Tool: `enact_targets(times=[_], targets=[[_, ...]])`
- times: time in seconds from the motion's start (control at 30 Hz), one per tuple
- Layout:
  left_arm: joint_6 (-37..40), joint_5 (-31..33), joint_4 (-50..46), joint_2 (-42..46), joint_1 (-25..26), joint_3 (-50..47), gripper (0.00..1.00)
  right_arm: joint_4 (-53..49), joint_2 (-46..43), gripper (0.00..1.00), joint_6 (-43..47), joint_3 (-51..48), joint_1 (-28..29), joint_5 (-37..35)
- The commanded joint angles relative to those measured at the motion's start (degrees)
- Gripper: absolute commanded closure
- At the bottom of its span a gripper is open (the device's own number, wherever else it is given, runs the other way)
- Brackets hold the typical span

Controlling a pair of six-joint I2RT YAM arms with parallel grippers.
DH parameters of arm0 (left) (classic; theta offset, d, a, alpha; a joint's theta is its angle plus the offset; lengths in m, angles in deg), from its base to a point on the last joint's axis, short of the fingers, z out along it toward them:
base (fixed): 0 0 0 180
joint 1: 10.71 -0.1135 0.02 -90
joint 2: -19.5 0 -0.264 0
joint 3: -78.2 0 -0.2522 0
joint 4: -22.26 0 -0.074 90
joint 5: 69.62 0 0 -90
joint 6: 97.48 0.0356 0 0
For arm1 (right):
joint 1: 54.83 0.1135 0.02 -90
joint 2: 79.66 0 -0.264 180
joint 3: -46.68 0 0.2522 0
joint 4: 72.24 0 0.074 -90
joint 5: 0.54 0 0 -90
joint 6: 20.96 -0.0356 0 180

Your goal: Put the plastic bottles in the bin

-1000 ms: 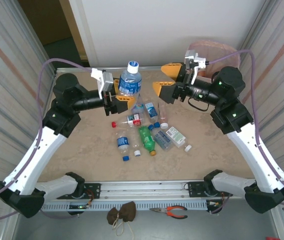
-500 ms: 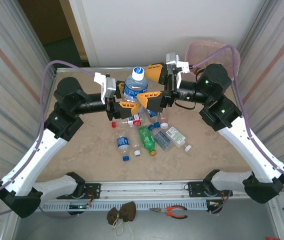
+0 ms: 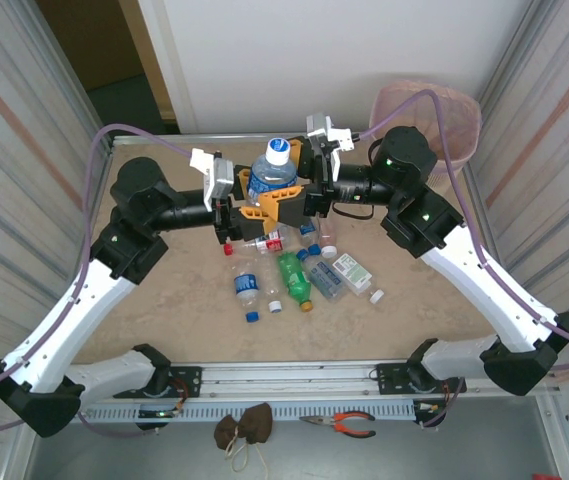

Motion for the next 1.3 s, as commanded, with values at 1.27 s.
enact_targets(times=[1.27], targets=[[3.21,12.07,-2.1,9.64,0.11,-6.67,0.18,-11.92,-0.94,0.38,2.35,6.69,-20.41,-18.84]])
